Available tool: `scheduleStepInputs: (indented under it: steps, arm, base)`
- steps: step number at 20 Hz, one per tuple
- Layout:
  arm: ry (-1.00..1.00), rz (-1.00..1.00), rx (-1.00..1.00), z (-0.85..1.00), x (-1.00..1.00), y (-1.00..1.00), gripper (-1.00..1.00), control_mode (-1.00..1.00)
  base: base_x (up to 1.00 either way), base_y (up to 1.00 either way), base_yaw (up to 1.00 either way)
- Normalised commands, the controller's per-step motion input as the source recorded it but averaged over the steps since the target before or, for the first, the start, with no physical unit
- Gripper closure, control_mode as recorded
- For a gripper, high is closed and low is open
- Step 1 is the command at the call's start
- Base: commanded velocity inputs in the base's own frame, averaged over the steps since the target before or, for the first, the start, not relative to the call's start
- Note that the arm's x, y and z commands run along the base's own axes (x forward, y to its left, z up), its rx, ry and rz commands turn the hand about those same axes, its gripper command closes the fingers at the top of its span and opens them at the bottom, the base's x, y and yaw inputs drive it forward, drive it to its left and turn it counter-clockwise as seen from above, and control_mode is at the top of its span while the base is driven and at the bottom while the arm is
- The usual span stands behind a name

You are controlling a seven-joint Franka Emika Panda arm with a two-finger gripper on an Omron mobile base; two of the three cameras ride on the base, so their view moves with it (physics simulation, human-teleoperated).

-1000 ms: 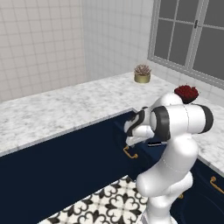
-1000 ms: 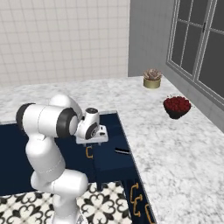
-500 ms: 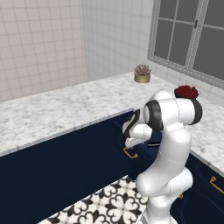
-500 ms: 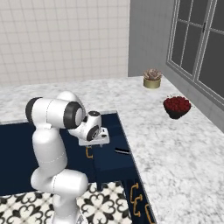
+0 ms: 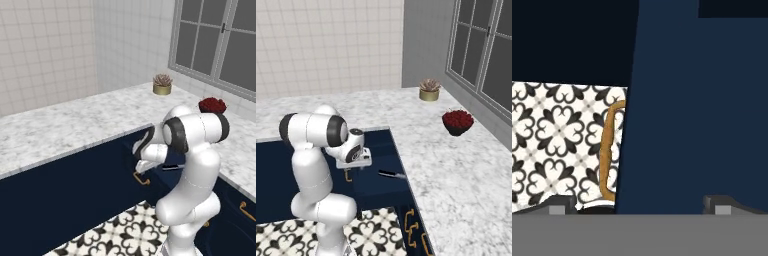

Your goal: Pick up the knife from the drawer and place it on the cutting board. Then place the meat from the plate to the cutting board.

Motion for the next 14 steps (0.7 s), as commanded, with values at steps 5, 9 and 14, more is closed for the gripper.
scheduleStepInputs:
  steps: [5, 9, 14]
  arm:
    - [0.04, 0.07, 0.11, -0.69, -0.64, 1.0, -1.0, -1.0]
    - [0.11, 0.07, 0.05, -0.45, -0.58, 1.0, -1.0, -1.0]
    - [0.19, 0.05, -0.03, -0.06, -0.55, 0.84, -1.0, -1.0]
  base:
    - [0.0, 0.0, 0.0]
    - [0.0, 0.0, 0.0]
    - [0.0, 0.0, 0.0]
